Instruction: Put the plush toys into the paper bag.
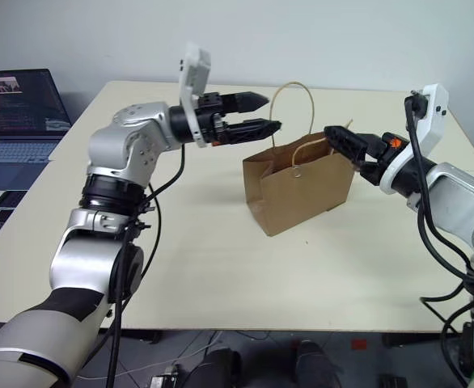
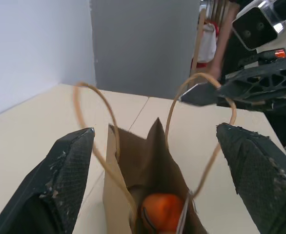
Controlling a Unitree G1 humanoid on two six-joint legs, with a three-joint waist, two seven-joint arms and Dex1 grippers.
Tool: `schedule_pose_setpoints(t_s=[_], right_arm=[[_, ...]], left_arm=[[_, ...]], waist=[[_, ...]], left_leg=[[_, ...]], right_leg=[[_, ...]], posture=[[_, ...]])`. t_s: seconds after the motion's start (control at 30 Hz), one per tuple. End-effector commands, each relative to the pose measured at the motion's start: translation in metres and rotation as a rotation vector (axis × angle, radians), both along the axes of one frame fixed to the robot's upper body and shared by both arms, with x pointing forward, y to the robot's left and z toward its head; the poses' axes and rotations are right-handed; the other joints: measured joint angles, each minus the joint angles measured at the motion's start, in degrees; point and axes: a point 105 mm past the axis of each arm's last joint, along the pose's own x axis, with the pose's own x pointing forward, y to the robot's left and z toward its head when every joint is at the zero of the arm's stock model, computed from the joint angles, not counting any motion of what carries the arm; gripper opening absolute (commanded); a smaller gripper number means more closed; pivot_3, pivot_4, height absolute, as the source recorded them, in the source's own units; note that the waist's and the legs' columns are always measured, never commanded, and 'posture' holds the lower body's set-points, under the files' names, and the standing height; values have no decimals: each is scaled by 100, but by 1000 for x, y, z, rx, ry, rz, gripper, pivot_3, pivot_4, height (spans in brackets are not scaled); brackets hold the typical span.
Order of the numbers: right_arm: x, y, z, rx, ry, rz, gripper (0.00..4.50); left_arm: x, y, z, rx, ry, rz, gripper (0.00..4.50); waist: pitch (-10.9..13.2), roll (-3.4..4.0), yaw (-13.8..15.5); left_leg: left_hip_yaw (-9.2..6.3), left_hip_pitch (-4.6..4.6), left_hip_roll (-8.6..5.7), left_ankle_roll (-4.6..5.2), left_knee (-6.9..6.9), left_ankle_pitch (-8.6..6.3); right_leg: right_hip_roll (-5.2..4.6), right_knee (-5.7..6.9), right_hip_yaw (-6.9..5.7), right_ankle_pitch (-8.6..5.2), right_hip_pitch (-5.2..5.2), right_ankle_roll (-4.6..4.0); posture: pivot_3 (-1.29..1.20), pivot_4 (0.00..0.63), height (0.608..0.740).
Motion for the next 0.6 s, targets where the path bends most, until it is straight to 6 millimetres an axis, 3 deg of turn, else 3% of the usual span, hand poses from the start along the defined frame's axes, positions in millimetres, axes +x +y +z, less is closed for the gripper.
schedule_pose_setpoints(t_s=[0.03, 0.2, 0.43, 0.6], right_arm=[[-8, 3, 4, -96, -77, 51, 4500], [-13, -9, 2, -142, -117, 69, 4500], [-34, -7, -7, -330, -180, 172, 4500], [-59, 1, -10, -419, -194, 316, 4500]], left_arm=[[-10, 9, 13, -14, -56, -9, 4200], [-7, 30, -4, -16, -10, 56, 4200], [-19, 41, -25, -14, 30, 46, 4200], [-29, 51, -40, 20, 55, 40, 4200]], waist=[[0, 0, 2], [0, 0, 4], [0, 0, 15], [0, 0, 15]], left_leg=[[1, 0, 0, 0, 3, 0], [2, -3, 3, 0, 19, 0], [1, -19, 7, 0, 58, 0], [3, -15, 7, 0, 65, 0]], right_leg=[[0, 1, 1, 0, 1, 0], [-3, 1, 3, 0, 4, 0], [-7, 2, 5, 0, 8, 0], [-4, 4, 3, 0, 10, 0]], posture=[[0, 150, 740], [0, 150, 740], [0, 150, 740], [0, 150, 740]])
